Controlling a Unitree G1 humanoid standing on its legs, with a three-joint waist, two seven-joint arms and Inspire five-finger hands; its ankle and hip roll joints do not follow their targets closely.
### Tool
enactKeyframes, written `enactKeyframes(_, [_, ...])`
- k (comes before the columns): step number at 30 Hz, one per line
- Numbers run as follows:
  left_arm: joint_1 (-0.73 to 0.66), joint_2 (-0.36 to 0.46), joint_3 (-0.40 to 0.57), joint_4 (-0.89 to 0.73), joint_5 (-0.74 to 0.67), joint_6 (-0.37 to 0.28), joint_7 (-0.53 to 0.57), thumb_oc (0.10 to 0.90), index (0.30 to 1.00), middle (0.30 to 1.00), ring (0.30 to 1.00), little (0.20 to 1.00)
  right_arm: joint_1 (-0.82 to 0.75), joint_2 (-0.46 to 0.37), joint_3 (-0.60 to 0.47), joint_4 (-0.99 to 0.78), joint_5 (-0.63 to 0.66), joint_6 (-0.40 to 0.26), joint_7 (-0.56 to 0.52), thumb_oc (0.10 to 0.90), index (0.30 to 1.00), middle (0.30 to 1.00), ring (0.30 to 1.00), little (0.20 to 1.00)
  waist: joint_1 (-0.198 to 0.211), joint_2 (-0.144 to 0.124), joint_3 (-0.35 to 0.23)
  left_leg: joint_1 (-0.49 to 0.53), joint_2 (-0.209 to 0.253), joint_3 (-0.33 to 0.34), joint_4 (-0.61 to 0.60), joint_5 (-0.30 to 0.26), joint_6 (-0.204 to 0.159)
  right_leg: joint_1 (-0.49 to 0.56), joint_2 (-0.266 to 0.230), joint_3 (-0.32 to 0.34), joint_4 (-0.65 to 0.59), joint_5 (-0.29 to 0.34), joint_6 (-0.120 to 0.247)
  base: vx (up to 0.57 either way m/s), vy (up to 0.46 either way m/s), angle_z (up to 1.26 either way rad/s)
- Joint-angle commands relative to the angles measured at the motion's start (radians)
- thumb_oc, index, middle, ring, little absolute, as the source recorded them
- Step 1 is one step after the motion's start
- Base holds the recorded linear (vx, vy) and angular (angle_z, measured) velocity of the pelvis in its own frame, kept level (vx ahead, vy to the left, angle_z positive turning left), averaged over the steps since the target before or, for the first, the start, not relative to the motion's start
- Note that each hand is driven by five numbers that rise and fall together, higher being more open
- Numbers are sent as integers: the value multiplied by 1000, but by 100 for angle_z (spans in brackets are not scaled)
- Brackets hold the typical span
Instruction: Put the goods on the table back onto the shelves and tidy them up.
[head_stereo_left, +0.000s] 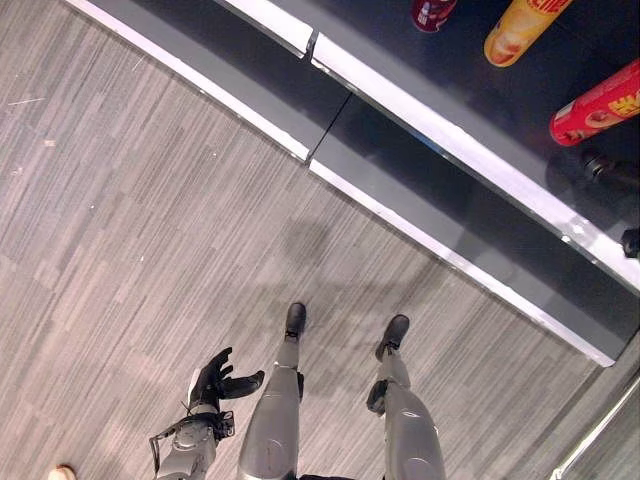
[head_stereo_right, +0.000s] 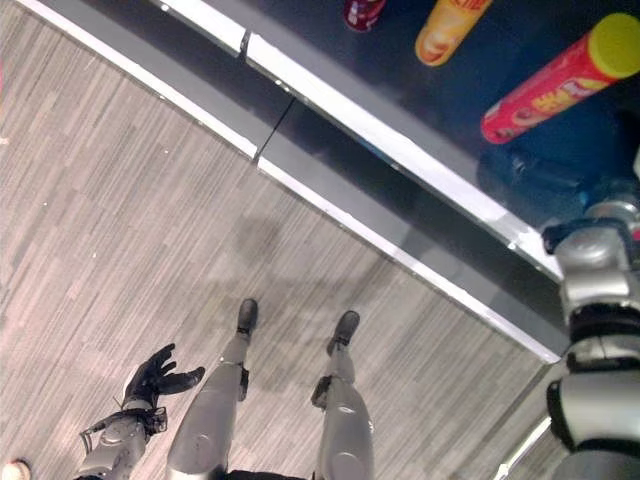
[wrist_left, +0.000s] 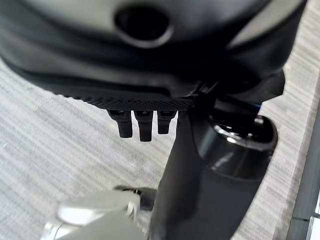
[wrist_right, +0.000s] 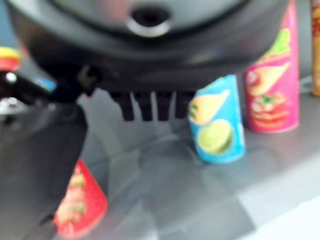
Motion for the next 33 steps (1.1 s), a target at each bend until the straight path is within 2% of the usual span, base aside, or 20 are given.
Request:
enactKeyframes(1, [115, 29, 33, 36, 33, 9, -1, 800, 900, 900, 900, 900, 96, 30, -102, -83, -11, -61, -54, 800, 900, 900, 900, 900, 4, -42, -76, 6, 48, 16, 16, -71, -28, 0, -39, 40, 135, -121, 105, -66, 102, -11])
enactKeyframes(3, [110, 29, 72, 58, 74, 24, -8, 800, 900, 900, 900, 900, 260, 142, -200, -251, -52, -80, -54, 800, 900, 900, 900, 900, -21, -68, -101, 31, 44, 39, 40, -102, -9, 20, -41, 61, 115, -101, 114, -40, 137, -38])
enactKeyframes(6, [99, 54, 121, 56, 115, 29, -14, 800, 900, 900, 900, 900, 414, 242, -289, -418, -79, -113, -21, 800, 900, 900, 900, 900, -58, -89, -139, 61, 26, 76, 76, -142, 15, 33, -59, 92, 104, -79, 128, -7, 183, -42])
enactKeyframes(10, [76, 73, 153, 63, 162, 32, -27, 800, 900, 900, 900, 900, 538, 317, -377, -551, -105, -133, 9, 800, 900, 900, 900, 900, -109, -99, -177, 118, -6, 120, 87, -179, 43, 42, -84, 132, 117, -60, 147, 6, 238, -53])
enactKeyframes(14, [53, 88, 164, 64, 188, 31, -34, 800, 900, 900, 900, 900, 576, 371, -438, -617, -112, -151, 7, 800, 900, 900, 900, 900, -156, -101, -193, 157, -38, 172, 92, -206, 66, 22, -108, 170, 119, 10, 163, -49, 207, -32])
enactKeyframes(16, [55, 98, 175, 73, 207, 36, -48, 800, 900, 900, 900, 900, 598, 385, -474, -657, -128, -152, 0, 800, 900, 900, 900, 900, -174, -91, -194, 170, -25, 222, 101, -209, 71, 7, -124, 132, 120, 40, 166, -153, 169, -105])
enactKeyframes(18, [72, 94, 198, 82, 217, 48, -56, 800, 900, 900, 900, 900, 626, 375, -527, -721, -142, -162, -9, 800, 900, 900, 900, 900, -167, -53, -209, 183, 39, 296, 115, -203, 70, 58, -169, 6, 186, -43, 140, -201, 112, -110])
enactKeyframes(19, [76, 92, 203, 92, 219, 50, -57, 800, 900, 900, 900, 900, 624, 366, -536, -734, -150, -163, -12, 800, 900, 900, 900, 900, -158, -41, -222, 192, 60, 310, 118, -219, 62, 88, -181, -14, 209, -69, 149, -173, 43, -113])
enactKeyframes(20, [75, 90, 202, 92, 219, 49, -57, 800, 900, 900, 900, 900, 627, 365, -538, -737, -150, -161, -12, 800, 900, 900, 900, 900, -156, -45, -216, 185, 57, 325, 123, -203, 66, 82, -187, -24, 209, -57, 136, -100, 5, -139])
enactKeyframes(21, [85, 79, 216, 110, 222, 53, -58, 800, 900, 900, 900, 900, 627, 354, -554, -760, -164, -155, -11, 800, 900, 900, 900, 900, -142, -36, -244, 196, 90, 362, 123, -212, 53, 129, -215, -63, 240, -69, 149, -145, -49, -164])
enactKeyframes(23, [98, 72, 224, 111, 218, 54, -55, 800, 900, 900, 900, 900, 617, 334, -558, -760, -174, -142, -16, 800, 900, 900, 900, 900, -120, -44, -274, 196, 120, 417, 117, -192, 36, 166, -241, -121, 231, -39, 158, -132, -173, -152])
enactKeyframes(24, [114, 72, 237, 103, 207, 54, -54, 800, 900, 900, 900, 900, 603, 310, -547, -765, -180, -134, -17, 800, 900, 900, 900, 900, -95, -54, -302, 192, 152, 470, 112, -171, 16, 206, -244, -200, 175, -11, 167, -105, -197, -161])
enactKeyframes(25, [114, 72, 238, 103, 207, 54, -54, 800, 900, 900, 900, 900, 603, 310, -547, -765, -180, -134, -17, 800, 900, 900, 900, 900, -95, -53, -302, 192, 152, 470, 112, -171, 16, 207, -243, -200, 173, -9, 167, -5, -318, -156])
enactKeyframes(26, [125, 68, 244, 110, 207, 58, -61, 800, 900, 900, 900, 900, 602, 286, -556, -776, -176, -131, -10, 800, 900, 900, 900, 900, -84, -74, -333, 202, 180, 513, 116, -160, -1, 231, -230, -244, 119, -29, 165, 73, -265, -85])
enactKeyframes(27, [126, 64, 246, 120, 208, 59, -64, 800, 900, 900, 900, 900, 603, 281, -560, -778, -168, -131, -5, 800, 900, 900, 900, 900, -83, -77, -344, 203, 197, 521, 122, -151, -14, 240, -211, -237, 93, -42, 164, 139, -485, -129])
enactKeyframes(28, [126, 55, 249, 141, 217, 60, -68, 800, 900, 900, 900, 900, 622, 258, -585, -792, -170, -135, 4, 800, 900, 900, 900, 900, -94, -75, -361, 215, 242, 538, 115, -119, -46, 242, -170, -209, 73, -70, 157, 120, -391, -139])
enactKeyframes(30, [121, 48, 233, 146, 236, 60, -79, 800, 900, 900, 900, 900, 638, 237, -610, -809, -175, -140, 9, 800, 900, 900, 900, 900, -111, -59, -374, 240, 274, 546, 90, -93, -68, 247, -131, -188, 77, -112, 147, 122, -321, -87])
enactKeyframes(31, [119, 42, 224, 145, 243, 59, -82, 800, 900, 900, 900, 900, 649, 226, -626, -816, -179, -144, 6, 800, 900, 900, 900, 900, -122, -50, -378, 251, 292, 550, 84, -78, -78, 249, -111, -184, 81, -133, 134, 137, -375, -22])
enactKeyframes(32, [115, 29, 204, 146, 253, 60, -92, 800, 900, 900, 900, 900, 669, 217, -653, -844, -179, -156, 4, 800, 900, 900, 900, 900, -142, -24, -383, 271, 339, 558, 83, -44, -102, 253, -58, -168, 90, -180, 104, 123, -374, -19])
enactKeyframes(33, [115, 25, 202, 144, 253, 59, -95, 800, 900, 900, 900, 900, 673, 207, -659, -849, -181, -161, 2, 800, 900, 900, 900, 900, -150, -19, -385, 274, 353, 564, 93, -35, -105, 259, -39, -160, 87, -197, 93, 114, -397, -23])
